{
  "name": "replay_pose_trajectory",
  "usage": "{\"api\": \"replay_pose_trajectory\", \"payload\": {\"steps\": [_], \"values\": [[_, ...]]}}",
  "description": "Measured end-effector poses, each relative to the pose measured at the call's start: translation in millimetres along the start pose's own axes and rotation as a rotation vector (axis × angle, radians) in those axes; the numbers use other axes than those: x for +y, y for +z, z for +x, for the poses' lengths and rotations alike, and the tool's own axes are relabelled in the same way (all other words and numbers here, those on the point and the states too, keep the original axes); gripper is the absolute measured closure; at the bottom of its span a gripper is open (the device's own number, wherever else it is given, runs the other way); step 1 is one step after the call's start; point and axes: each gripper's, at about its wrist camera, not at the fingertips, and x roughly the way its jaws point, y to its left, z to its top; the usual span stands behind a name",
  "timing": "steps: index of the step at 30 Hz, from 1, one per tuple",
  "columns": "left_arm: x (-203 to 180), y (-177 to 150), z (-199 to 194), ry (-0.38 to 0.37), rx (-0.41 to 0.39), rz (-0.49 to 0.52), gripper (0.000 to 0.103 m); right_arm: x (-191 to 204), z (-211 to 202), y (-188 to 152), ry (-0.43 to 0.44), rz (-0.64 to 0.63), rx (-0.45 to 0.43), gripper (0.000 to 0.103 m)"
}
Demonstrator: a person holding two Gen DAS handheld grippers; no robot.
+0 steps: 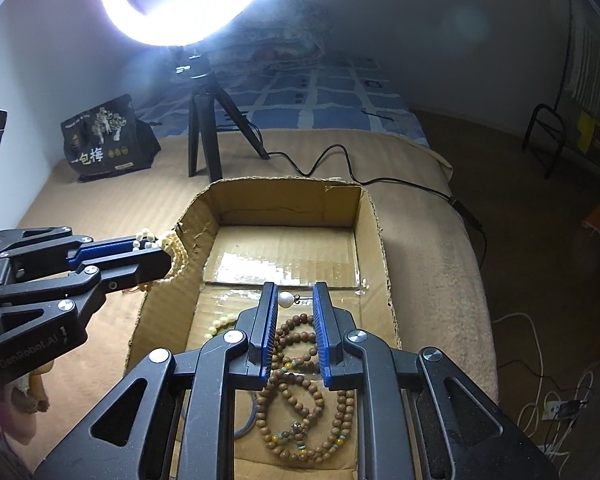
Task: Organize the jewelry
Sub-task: 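Open both grippers to drop the necklace and earring into the box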
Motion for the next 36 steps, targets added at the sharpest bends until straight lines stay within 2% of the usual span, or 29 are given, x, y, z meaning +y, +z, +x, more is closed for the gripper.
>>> {"api": "replay_pose_trajectory", "payload": {"steps": [8, 10, 11, 12, 13, 14, 15, 17, 19, 23, 26, 36], "values": [[-1.3, 3.3, -0.5, 0.01, -0.012, 0.008, 0.094, -0.6, 1.5, -0.1, 0.002, 0.011, -0.004, 0.087], [-4.1, 3.6, -0.8, 0.019, -0.013, 0.021, 0.094, -0.5, 0.9, -0.5, -0.002, 0.014, -0.003, 0.082], [-5.9, 3.1, -1.4, 0.027, -0.013, 0.028, 0.093, -0.9, 0.6, -0.6, -0.005, 0.014, -0.005, 0.072], [-7.0, 3.4, -1.7, 0.033, -0.014, 0.034, 0.088, -1.6, 0.2, -0.8, -0.009, 0.014, -0.007, 0.059], [-7.9, 3.6, -1.5, 0.04, -0.016, 0.039, 0.082, -2.2, -1.4, -1.3, -0.017, 0.017, -0.016, 0.053], [-8.7, 3.4, -1.9, 0.049, -0.019, 0.042, 0.063, -2.8, -2.9, -1.7, -0.023, 0.019, -0.024, 0.046], [-8.9, 3.3, -2.6, 0.058, -0.028, 0.043, 0.045, -3.6, -3.5, -1.7, -0.025, 0.021, -0.028, 0.045], [-8.8, 3.6, -6.5, 0.077, -0.056, 0.042, 0.037, -5.2, -4.2, -2.0, -0.03, 0.024, -0.025, 0.045], [-8.1, 4.7, -7.7, 0.091, -0.061, 0.039, 0.036, -5.6, -3.3, -2.1, -0.044, 0.02, -0.021, 0.039], [-5.7, 5.6, -8.8, 0.101, -0.065, 0.03, 0.024, -6.4, -4.7, -4.0, -0.07, 0.023, -0.023, 0.03], [-3.9, 5.7, -8.7, 0.106, -0.058, 0.022, 0.023, -6.4, -5.8, -4.9, -0.095, 0.027, -0.023, 0.023], [-1.7, 4.0, -19.7, 0.106, -0.061, 0.016, 0.023, -0.5, -14.0, -6.8, -0.114, 0.014, -0.02, 0.023]]}}
